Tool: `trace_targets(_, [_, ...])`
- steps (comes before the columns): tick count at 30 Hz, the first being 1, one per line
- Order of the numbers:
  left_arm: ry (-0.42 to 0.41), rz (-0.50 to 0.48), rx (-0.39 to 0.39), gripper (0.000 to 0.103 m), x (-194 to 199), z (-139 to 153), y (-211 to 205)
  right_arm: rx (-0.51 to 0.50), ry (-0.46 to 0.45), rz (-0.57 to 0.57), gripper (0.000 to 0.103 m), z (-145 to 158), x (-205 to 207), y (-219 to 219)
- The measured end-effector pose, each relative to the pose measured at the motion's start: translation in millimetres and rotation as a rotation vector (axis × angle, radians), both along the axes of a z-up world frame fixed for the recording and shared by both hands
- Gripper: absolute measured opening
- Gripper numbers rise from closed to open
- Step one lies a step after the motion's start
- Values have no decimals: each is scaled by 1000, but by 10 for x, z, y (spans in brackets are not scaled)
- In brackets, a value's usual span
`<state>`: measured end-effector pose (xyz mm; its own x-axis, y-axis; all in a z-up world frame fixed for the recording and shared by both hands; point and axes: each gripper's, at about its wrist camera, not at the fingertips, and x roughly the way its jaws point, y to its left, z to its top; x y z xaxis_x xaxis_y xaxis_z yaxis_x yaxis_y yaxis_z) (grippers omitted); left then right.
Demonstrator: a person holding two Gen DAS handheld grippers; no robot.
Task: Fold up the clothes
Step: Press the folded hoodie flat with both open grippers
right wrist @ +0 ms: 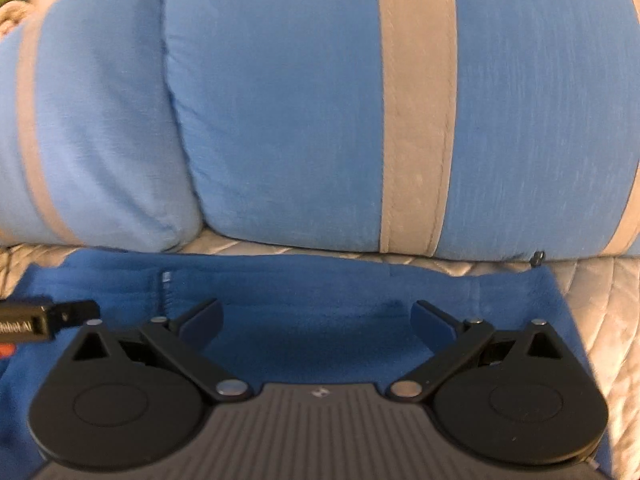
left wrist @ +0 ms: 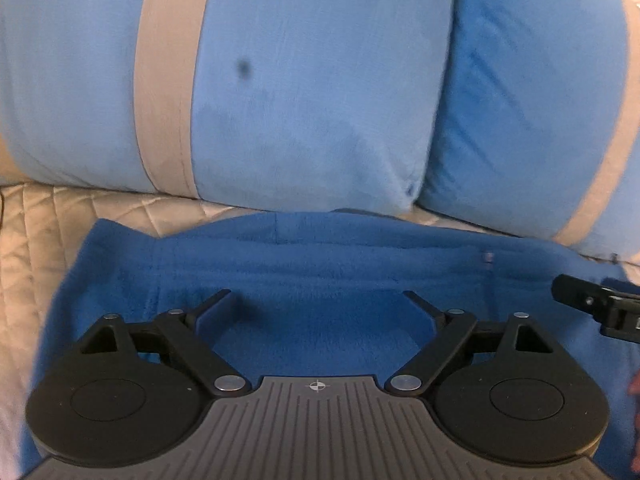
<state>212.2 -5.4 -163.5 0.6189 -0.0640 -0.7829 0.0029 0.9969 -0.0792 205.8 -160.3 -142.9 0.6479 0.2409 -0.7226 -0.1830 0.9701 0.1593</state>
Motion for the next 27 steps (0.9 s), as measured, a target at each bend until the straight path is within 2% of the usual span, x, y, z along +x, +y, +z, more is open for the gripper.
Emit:
trace_targets(1, [-19,3,1,103,0,-82,-10,4,4,-12,103,-72,17,-2])
trace_targets(3, [-66,8,11,103,-19,-220,-36,12,7,-31,103,-222,40,-6])
trace_targets(6, [-137,9,21,103,-83,-322,-51,4,-60,-40,103,-355,-33,17])
trace_targets(10, [-187,16,-22,103,-141,-396,26,-40,-139,-42,103,-464,-128,87])
trace_targets(13, [-230,18,5,103,-203,-429,-9,-32,-177,-49,103,-528,-187,75])
trace_targets(17, [-245,19,33,103,-222,-432,-54,-25,-185,-50,103,-546,-191,59])
trace_targets(27, [-233,19,22,103,-261,-379,-60,-13,-212,-49,103,-601,-225,89])
